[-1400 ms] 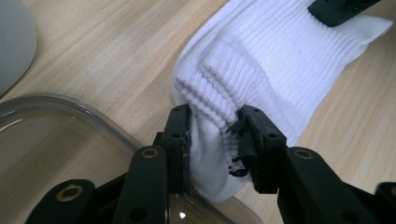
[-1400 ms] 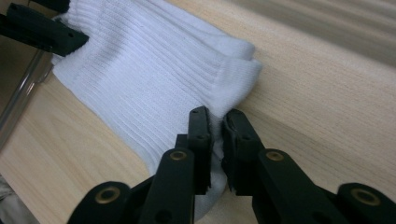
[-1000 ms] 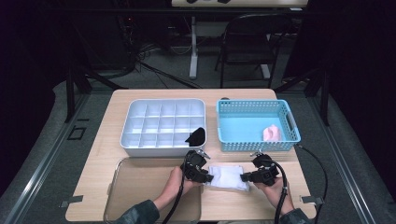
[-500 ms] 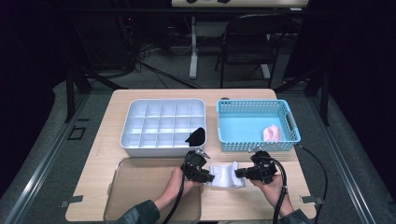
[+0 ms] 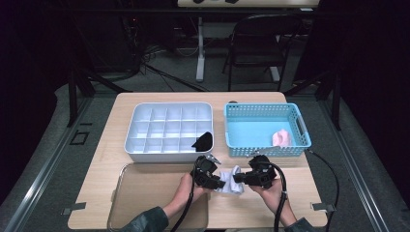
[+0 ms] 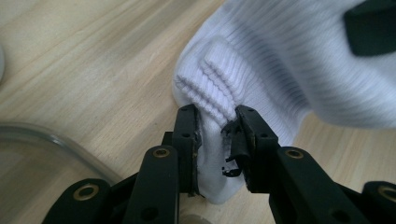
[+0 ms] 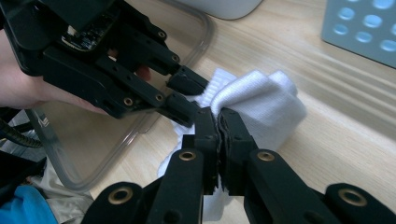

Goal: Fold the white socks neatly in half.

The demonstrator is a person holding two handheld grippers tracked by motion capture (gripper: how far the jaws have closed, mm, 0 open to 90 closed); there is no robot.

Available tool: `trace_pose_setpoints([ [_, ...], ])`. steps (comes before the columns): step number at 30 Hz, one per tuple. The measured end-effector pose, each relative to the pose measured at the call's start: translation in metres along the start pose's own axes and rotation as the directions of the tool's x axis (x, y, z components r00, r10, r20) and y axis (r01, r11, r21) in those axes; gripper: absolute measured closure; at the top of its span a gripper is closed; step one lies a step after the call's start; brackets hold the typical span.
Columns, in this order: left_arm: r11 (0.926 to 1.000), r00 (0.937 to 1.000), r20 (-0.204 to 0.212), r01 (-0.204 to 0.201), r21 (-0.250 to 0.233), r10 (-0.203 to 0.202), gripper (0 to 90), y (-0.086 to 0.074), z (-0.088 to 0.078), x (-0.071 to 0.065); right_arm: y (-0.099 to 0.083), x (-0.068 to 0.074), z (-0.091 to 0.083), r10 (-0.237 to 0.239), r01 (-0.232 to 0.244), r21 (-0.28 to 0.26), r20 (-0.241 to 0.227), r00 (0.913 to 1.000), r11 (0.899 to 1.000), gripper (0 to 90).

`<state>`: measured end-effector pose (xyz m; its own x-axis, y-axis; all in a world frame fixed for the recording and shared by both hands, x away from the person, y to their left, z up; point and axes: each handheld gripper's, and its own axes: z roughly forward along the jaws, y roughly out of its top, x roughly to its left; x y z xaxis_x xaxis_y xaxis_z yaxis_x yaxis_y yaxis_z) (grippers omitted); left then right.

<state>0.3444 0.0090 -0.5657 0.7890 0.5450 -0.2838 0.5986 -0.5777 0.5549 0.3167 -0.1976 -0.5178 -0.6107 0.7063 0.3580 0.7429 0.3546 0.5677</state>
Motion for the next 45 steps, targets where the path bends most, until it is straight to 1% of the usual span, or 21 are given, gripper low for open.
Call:
trace_pose_setpoints([
  [2, 1.0, 1.0, 0.001, -0.008, 0.003, 0.008, 70.9, 0.001, 0.001, -0.001, 0.001, 0.002, 0.003, -0.003, 0.003, 0.001, 0.004, 1.0, 1.0, 87.2],
  [3, 1.0, 1.0, 0.004, -0.002, -0.002, 0.002, 70.9, 0.001, 0.002, -0.001, 0.001, 0.002, 0.005, 0.001, -0.001, 0.001, 0.003, 1.0, 1.0, 87.2],
  [4, 1.0, 1.0, 0.007, -0.001, -0.002, 0.001, 70.8, 0.002, 0.002, -0.001, 0.002, 0.002, 0.006, -0.011, 0.011, 0.021, 0.009, 0.9999, 1.0, 87.2],
  [5, 1.0, 1.0, 0.007, 0.0, 0.0, 0.0, 70.6, 0.002, 0.002, -0.001, 0.001, 0.002, 0.008, -0.011, 0.01, 0.017, 0.01, 0.9999, 1.0, 87.2],
  [6, 1.0, 1.0, 0.008, 0.001, 0.002, -0.001, 70.4, 0.002, 0.002, -0.001, 0.001, 0.001, 0.009, -0.012, 0.012, 0.028, 0.006, 0.9999, 1.0, 87.2],
  [10, 1.0, 0.9997, 0.025, 0.006, 0.0, -0.006, 69.4, 0.002, 0.002, 0.001, 0.0, -0.003, 0.012, -0.006, 0.005, 0.036, 0.014, 0.9999, 0.999, 87.2],
  [12, 1.0, 0.9998, 0.021, 0.002, 0.0, -0.002, 69.7, 0.002, 0.002, 0.0, -0.001, -0.003, 0.012, 0.003, -0.004, 0.023, 0.008, 1.0, 1.0, 87.2],
  [16, 0.9999, 0.9996, 0.024, -0.013, -0.001, 0.013, 69.9, 0.004, 0.004, 0.0, 0.003, -0.001, 0.014, -0.011, 0.01, 0.028, 0.01, 0.9999, 1.0, 87.2],
  [19, 1.0, 0.9994, 0.032, -0.01, 0.001, 0.01, 69.5, 0.004, 0.004, 0.001, 0.004, -0.001, 0.02, -0.016, 0.015, 0.041, 0.01, 0.9998, 0.999, 87.2],
  [21, 0.9999, 0.9994, 0.035, -0.008, 0.006, 0.008, 66.9, 0.005, 0.003, 0.002, 0.003, -0.001, 0.02, -0.017, 0.016, 0.041, 0.009, 0.9998, 0.999, 87.2],
  [23, 0.9999, 0.9992, 0.039, -0.006, 0.012, 0.005, 61.7, 0.006, 0.001, 0.004, 0.002, -0.003, 0.02, -0.012, 0.011, 0.037, 0.016, 0.9998, 0.999, 87.3],
  [26, 0.9997, 0.9989, 0.046, -0.006, 0.026, 0.005, 51.7, 0.007, -0.008, 0.006, 0.001, -0.003, 0.02, -0.012, 0.011, 0.046, 0.017, 0.9998, 0.999, 87.3],
  [27, 0.9998, 0.9987, 0.05, -0.003, 0.021, 0.002, 49.4, 0.006, -0.011, 0.005, 0.001, -0.004, 0.02, -0.011, 0.01, 0.047, 0.02, 0.9997, 0.999, 87.3],
  [29, 0.9997, 0.9994, 0.034, -0.004, 0.025, 0.004, 48.6, 0.006, -0.016, 0.006, 0.0, -0.004, 0.019, -0.011, 0.01, 0.045, 0.021, 0.9997, 0.999, 87.3],
  [32, 0.9992, 0.9996, 0.03, 0.002, 0.039, -0.003, 52.1, 0.004, -0.013, 0.007, 0.0, -0.005, 0.02, -0.001, 0.0, 0.036, 0.019, 0.9998, 0.999, 87.3],
  [34, 0.9987, 0.9994, 0.034, -0.004, 0.051, 0.002, 57.6, 0.003, -0.008, 0.007, 0.0, -0.004, 0.019, -0.009, 0.008, 0.043, 0.021, 0.9997, 0.999, 87.3],
  [35, 0.9985, 0.9994, 0.034, -0.008, 0.054, 0.006, 60.0, 0.003, -0.006, 0.006, 0.0, -0.003, 0.02, -0.005, 0.004, 0.034, 0.018, 0.9998, 0.999, 87.2],
  [37, 0.9988, 0.9995, 0.028, -0.014, 0.047, 0.013, 65.8, 0.003, -0.004, 0.005, 0.001, -0.003, 0.02, -0.01, 0.009, 0.037, 0.014, 0.9999, 0.999, 87.3],
  [39, 0.9988, 0.9995, 0.027, -0.018, 0.046, 0.017, 70.5, 0.003, -0.003, 0.005, 0.002, -0.002, 0.019, -0.014, 0.013, 0.04, 0.021, 0.9997, 0.999, 87.3],
  [42, 0.9995, 0.9995, 0.028, -0.019, 0.027, 0.018, 73.4, 0.004, 0.001, 0.003, 0.004, -0.001, 0.02, -0.016, 0.015, 0.038, 0.022, 0.9996, 0.999, 87.3],
  [45, 0.9993, 0.9993, 0.025, -0.029, 0.024, 0.028, 74.0, 0.004, 0.002, 0.003, 0.006, 0.001, 0.022, -0.022, 0.021, 0.036, 0.023, 0.9995, 0.999, 87.4],
])
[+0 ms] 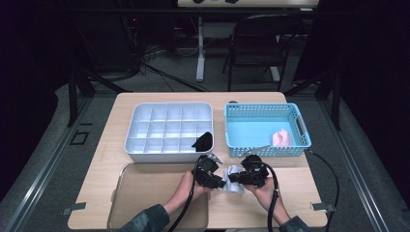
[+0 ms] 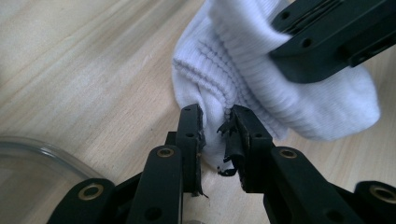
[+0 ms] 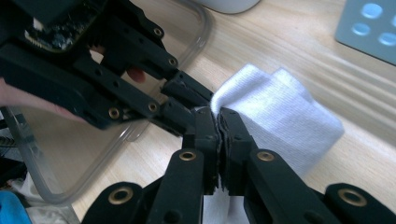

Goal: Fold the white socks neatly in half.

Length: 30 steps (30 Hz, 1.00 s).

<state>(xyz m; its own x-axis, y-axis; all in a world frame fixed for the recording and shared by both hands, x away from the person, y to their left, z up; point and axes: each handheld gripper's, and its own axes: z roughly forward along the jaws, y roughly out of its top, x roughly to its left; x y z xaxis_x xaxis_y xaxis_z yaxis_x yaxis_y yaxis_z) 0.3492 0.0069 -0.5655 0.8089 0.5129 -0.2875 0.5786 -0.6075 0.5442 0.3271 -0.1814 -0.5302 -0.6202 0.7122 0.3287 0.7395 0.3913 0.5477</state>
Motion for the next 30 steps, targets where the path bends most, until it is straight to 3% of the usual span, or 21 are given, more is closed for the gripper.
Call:
trace_pose_setpoints([
  [5, 1.0, 1.0, 0.007, 0.005, -0.005, -0.005, 73.1, 0.0, 0.0, 0.001, 0.005, 0.001, 0.009, 0.004, -0.004, 0.011, 0.007, 1.0, 1.0, 87.5],
  [9, 1.0, 1.0, 0.001, 0.004, 0.001, -0.004, 63.5, -0.003, -0.005, 0.002, 0.005, -0.002, 0.012, 0.021, -0.021, 0.014, 0.008, 0.9998, 1.0, 87.5],
  [15, 0.9976, 0.9982, 0.003, -0.059, -0.035, 0.059, 52.0, -0.009, -0.018, -0.017, 0.005, -0.005, 0.015, 0.031, -0.032, 0.021, 0.01, 0.9995, 0.999, 87.4],
  [18, 0.9932, 0.9952, -0.025, -0.096, -0.066, 0.095, 50.5, -0.009, -0.017, -0.028, 0.006, -0.005, 0.015, 0.04, -0.04, 0.028, 0.007, 0.9992, 0.999, 87.4],
  [21, 0.99, 0.9928, -0.044, -0.115, -0.082, 0.112, 55.4, -0.009, -0.013, -0.033, 0.005, -0.005, 0.016, 0.059, -0.059, 0.019, -0.003, 0.9982, 0.998, 87.3],
  [23, 0.9889, 0.992, -0.047, -0.121, -0.086, 0.117, 64.4, -0.01, -0.009, -0.034, 0.005, -0.007, 0.015, 0.061, -0.061, 0.021, -0.008, 0.9981, 0.998, 87.1],
  [28, 0.9875, 0.9922, -0.049, -0.119, -0.103, 0.115, 81.4, -0.012, -0.007, -0.031, 0.005, -0.01, 0.015, 0.067, -0.067, 0.025, -0.026, 0.9974, 0.997, 85.8],
  [30, 0.9872, 0.9924, -0.05, -0.117, -0.109, 0.112, 83.3, -0.012, -0.008, -0.03, 0.005, -0.009, 0.014, 0.069, -0.068, 0.015, -0.029, 0.9972, 0.998, 83.8],
])
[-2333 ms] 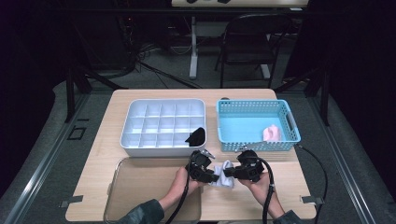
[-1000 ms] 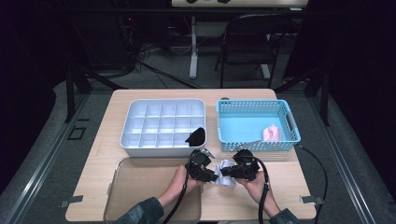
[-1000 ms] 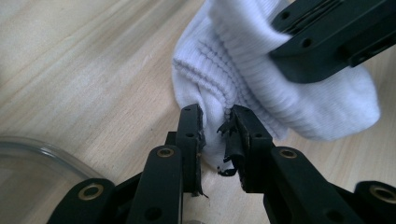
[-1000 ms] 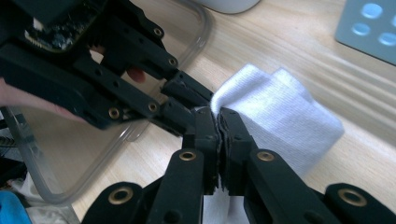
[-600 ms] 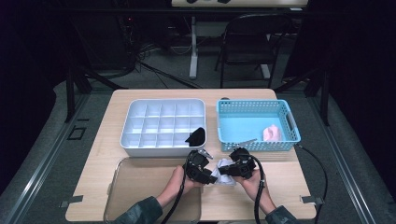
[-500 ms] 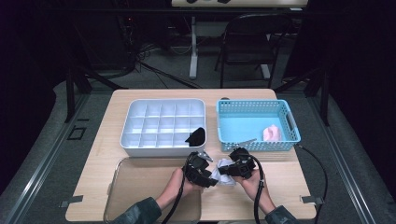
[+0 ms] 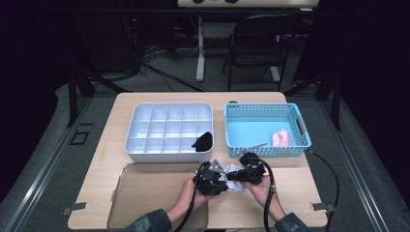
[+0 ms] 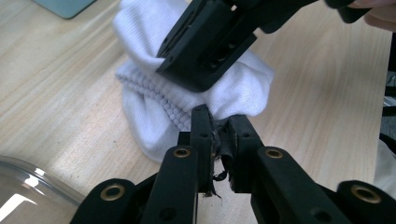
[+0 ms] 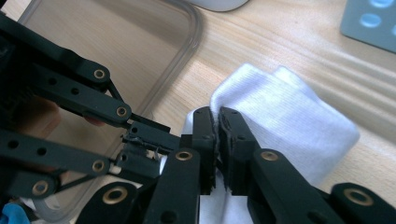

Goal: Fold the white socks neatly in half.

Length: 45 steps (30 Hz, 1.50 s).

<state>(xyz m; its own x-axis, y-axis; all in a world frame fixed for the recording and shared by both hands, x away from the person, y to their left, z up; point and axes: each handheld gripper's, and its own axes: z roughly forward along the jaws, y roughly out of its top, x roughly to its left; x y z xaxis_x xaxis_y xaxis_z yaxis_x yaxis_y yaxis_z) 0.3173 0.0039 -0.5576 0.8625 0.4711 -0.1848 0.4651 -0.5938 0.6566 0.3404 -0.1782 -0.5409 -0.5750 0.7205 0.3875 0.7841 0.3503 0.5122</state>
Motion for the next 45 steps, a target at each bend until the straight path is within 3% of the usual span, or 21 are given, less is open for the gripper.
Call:
trace_pose_setpoints([
  [2, 1.0, 1.0, 0.004, -0.001, 0.004, 0.001, 84.3, 0.0, -0.001, 0.001, 0.001, 0.0, -0.004, -0.011, 0.011, 0.001, 0.01, 0.9999, 1.0, 77.3],
  [6, 0.9999, 1.0, 0.006, -0.001, 0.012, 0.001, 84.5, 0.0, -0.003, 0.002, 0.002, 0.0, -0.014, -0.058, 0.059, -0.016, 0.045, 0.9973, 0.998, 74.8],
  [8, 0.9999, 0.9997, 0.023, 0.004, 0.016, -0.005, 84.4, -0.001, -0.004, 0.005, 0.0, -0.002, -0.015, -0.072, 0.074, -0.025, 0.076, 0.9945, 0.997, 77.3],
  [13, 0.9989, 0.9994, 0.02, 0.029, 0.037, -0.03, 82.9, -0.001, -0.008, 0.012, -0.002, -0.009, -0.007, -0.088, 0.087, 0.018, 0.087, 0.9923, 0.996, 83.3],
  [17, 0.9949, 0.9971, 0.049, 0.053, 0.086, -0.057, 68.4, 0.003, -0.013, 0.017, -0.003, -0.008, -0.005, -0.084, 0.083, 0.014, 0.091, 0.9924, 0.996, 85.3],
  [18, 0.9945, 0.9958, 0.054, 0.07, 0.079, -0.074, 61.8, 0.004, -0.016, 0.019, -0.003, -0.008, -0.005, -0.087, 0.086, 0.016, 0.093, 0.9918, 0.996, 86.0],
  [22, 0.9919, 0.9916, 0.058, 0.112, 0.06, -0.116, 51.5, 0.011, -0.031, 0.026, -0.003, -0.007, -0.005, -0.091, 0.09, 0.017, 0.099, 0.9909, 0.996, 88.7],
  [25, 0.9912, 0.9906, 0.042, 0.129, 0.032, -0.13, 45.9, 0.019, -0.039, 0.028, -0.003, -0.007, -0.004, -0.095, 0.094, 0.019, 0.103, 0.9902, 0.995, 89.6],
  [26, 0.9912, 0.9897, 0.058, 0.13, 0.026, -0.131, 44.2, 0.021, -0.04, 0.029, -0.003, -0.007, -0.004, -0.103, 0.101, 0.026, 0.104, 0.9892, 0.995, 89.7],
  [30, 0.991, 0.9899, 0.05, 0.131, 0.025, -0.133, 38.8, 0.027, -0.041, 0.028, -0.003, -0.006, -0.003, -0.108, 0.106, 0.024, 0.107, 0.9884, 0.994, 89.9],
  [35, 0.9866, 0.9888, 0.028, 0.144, 0.077, -0.147, 33.7, 0.031, -0.023, 0.03, -0.003, -0.006, -0.002, -0.11, 0.108, 0.027, 0.109, 0.9879, 0.994, 90.0],
  [37, 0.9811, 0.9846, 0.036, 0.167, 0.097, -0.171, 31.6, 0.033, -0.015, 0.033, -0.003, -0.006, -0.002, -0.111, 0.109, 0.026, 0.113, 0.9874, 0.994, 90.0],
  [41, 0.9764, 0.9865, 0.014, 0.16, 0.145, -0.163, 28.8, 0.036, -0.003, 0.037, -0.003, -0.006, 0.0, -0.11, 0.108, 0.024, 0.105, 0.9884, 0.994, 90.0],
  [45, 0.9632, 0.9816, 0.024, 0.181, 0.199, -0.19, 26.3, 0.034, 0.01, 0.041, -0.004, -0.007, 0.0, -0.112, 0.109, 0.03, 0.107, 0.9879, 0.994, 90.0],
])
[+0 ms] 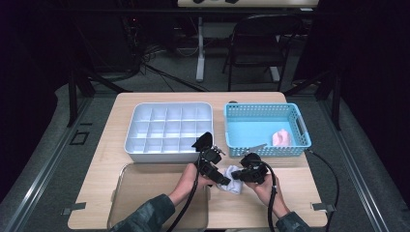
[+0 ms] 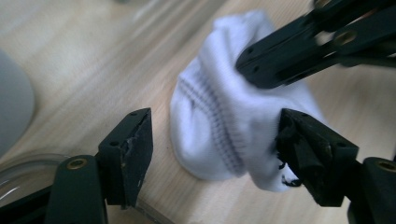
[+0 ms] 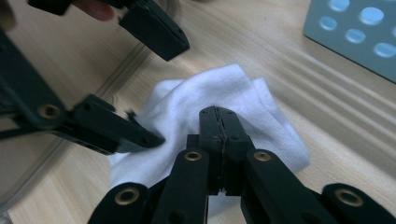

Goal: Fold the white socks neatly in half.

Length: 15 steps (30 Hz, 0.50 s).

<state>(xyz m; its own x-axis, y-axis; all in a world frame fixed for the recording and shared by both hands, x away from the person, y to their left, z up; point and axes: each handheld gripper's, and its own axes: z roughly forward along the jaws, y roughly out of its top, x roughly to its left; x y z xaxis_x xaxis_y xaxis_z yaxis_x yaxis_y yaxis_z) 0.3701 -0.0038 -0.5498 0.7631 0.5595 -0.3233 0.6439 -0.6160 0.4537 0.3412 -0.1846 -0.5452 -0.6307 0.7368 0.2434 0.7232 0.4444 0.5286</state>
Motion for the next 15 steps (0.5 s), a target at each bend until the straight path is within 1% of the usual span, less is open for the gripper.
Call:
trace_pose_setpoints([
  [3, 0.9999, 0.9997, 0.018, 0.013, 0.0, -0.013, 25.2, 0.0, 0.002, 0.003, -0.001, 0.0, 0.0, -0.001, 0.001, -0.003, -0.001, 1.0, 1.0, 90.0],
  [4, 0.9998, 0.9993, 0.032, 0.021, -0.002, -0.02, 25.2, 0.0, 0.004, 0.003, -0.001, 0.0, 0.001, 0.0, 0.0, -0.004, 0.0, 1.0, 1.0, 90.0],
  [6, 0.9994, 0.9976, 0.06, 0.034, 0.009, -0.034, 25.6, -0.001, 0.008, 0.003, -0.001, 0.0, 0.001, 0.001, -0.001, -0.004, 0.0, 1.0, 1.0, 90.0],
  [7, 0.9994, 0.9973, 0.065, 0.033, 0.008, -0.033, 25.6, -0.001, 0.008, 0.003, -0.001, 0.001, 0.002, -0.001, 0.001, -0.003, 0.001, 1.0, 1.0, 90.0],
  [8, 0.9995, 0.9973, 0.066, 0.031, 0.007, -0.032, 25.9, -0.001, 0.009, 0.003, 0.0, 0.001, 0.001, -0.009, 0.009, 0.002, 0.009, 0.9999, 1.0, 90.0],
  [13, 0.9997, 0.9968, 0.077, 0.019, 0.012, -0.02, 28.9, 0.0, 0.011, -0.002, -0.001, 0.002, 0.003, -0.01, 0.01, -0.004, 0.002, 1.0, 1.0, 90.0],
  [15, 0.9998, 0.9968, 0.078, 0.017, 0.015, -0.018, 30.4, 0.0, 0.011, -0.002, 0.0, 0.002, 0.002, -0.011, 0.011, 0.007, 0.008, 0.9999, 1.0, 90.0],
])
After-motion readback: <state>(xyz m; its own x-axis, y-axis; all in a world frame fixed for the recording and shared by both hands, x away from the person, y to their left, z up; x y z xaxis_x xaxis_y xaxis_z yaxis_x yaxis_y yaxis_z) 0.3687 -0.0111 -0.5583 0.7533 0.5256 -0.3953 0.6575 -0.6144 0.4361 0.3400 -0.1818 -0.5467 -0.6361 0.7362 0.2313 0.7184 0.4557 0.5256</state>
